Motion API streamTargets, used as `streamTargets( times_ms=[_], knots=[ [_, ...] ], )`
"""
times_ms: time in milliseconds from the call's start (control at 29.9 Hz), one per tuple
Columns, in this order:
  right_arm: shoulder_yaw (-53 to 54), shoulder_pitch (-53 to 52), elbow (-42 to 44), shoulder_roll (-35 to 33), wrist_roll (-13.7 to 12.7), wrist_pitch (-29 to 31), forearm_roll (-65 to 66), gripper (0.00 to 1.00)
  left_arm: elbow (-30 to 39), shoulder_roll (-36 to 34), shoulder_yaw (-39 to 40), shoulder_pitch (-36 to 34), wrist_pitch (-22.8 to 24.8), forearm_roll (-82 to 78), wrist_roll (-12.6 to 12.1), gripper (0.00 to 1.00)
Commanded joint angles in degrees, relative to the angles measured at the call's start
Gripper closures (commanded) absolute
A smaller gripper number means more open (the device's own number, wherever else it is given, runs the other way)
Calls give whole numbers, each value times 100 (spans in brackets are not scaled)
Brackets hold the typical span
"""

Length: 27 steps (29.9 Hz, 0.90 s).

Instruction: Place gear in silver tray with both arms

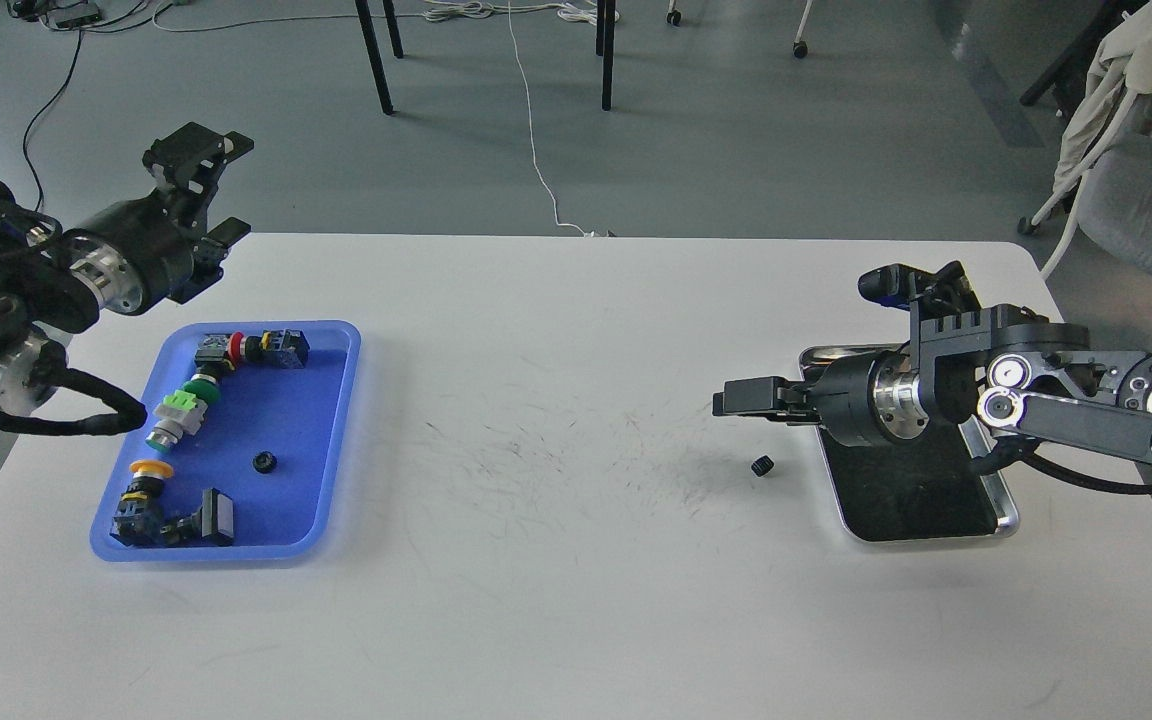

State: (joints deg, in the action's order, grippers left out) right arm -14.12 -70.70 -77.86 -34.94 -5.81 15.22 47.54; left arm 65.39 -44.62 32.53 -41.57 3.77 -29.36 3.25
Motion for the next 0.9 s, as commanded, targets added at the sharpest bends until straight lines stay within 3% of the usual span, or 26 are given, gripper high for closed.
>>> streamTargets(
  times_ms=[0, 869],
  knots=[
    [-196, -49, 112, 163, 1, 8, 27, 2, 9, -3, -1, 0, 0, 0, 0, 2],
    [-741, 12, 798, 954, 9, 8, 352, 12, 27, -30, -1, 79, 9, -44, 0, 2]
  ],
)
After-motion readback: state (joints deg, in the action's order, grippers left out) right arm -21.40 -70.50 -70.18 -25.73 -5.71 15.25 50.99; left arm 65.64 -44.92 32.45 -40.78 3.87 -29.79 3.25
